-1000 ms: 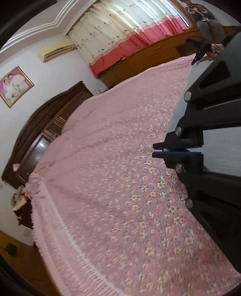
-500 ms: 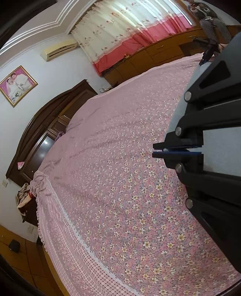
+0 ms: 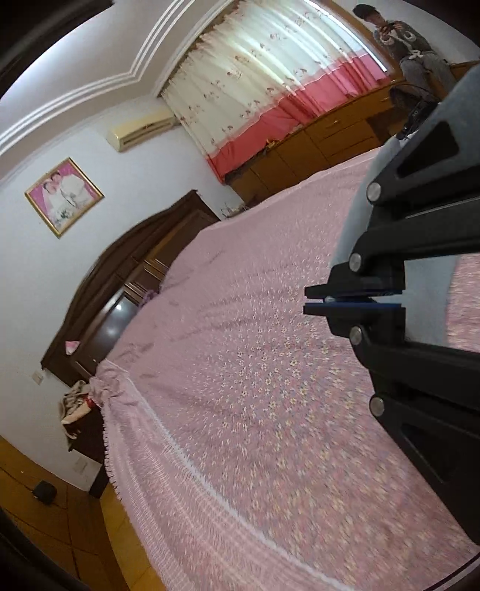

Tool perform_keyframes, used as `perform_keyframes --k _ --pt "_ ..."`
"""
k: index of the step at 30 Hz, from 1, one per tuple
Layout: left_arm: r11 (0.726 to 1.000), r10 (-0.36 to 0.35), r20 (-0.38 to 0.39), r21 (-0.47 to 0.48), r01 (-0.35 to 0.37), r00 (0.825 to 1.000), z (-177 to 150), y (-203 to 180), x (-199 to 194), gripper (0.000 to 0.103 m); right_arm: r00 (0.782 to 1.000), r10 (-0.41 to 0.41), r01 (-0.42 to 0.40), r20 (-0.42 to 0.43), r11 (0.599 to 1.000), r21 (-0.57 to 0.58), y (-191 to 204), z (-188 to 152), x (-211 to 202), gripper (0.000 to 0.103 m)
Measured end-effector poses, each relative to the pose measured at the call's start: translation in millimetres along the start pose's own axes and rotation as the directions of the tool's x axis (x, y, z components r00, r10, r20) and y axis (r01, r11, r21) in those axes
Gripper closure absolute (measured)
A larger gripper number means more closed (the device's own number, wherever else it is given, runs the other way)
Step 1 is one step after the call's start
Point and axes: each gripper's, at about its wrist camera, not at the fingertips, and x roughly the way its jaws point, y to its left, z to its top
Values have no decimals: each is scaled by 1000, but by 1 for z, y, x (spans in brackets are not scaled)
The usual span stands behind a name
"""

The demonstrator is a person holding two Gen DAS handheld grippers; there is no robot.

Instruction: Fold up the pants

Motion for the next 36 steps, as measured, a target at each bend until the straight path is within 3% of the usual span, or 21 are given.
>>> perform_keyframes --k 4,9,14,20,31,36 --pt "994 18 -5 108 -18 1000 -25 -11 -47 101 996 -51 43 -67 993 -111 30 -17 -20 84" --pt "987 43 -18 158 -39 999 -73 -20 -96 101 990 -69 48 -124 985 -166 50 -38 -31 84" --pt "995 15 -7 98 -14 1000 -117 -9 -137 101 987 -60 37 -148 988 -149 50 -71 -51 84" --pt "994 49 -29 95 -46 998 -158 1 -159 101 979 -62 31 -196 987 -157 49 -107 -56 83" --pt "999 42 24 -33 -41 999 -207 28 -179 101 977 -45 20 -208 993 -120 46 -145 -61 83" --pt "997 61 -10 -52 -61 998 -220 38 -177 101 979 -45 21 -200 993 -119 49 -150 -70 83"
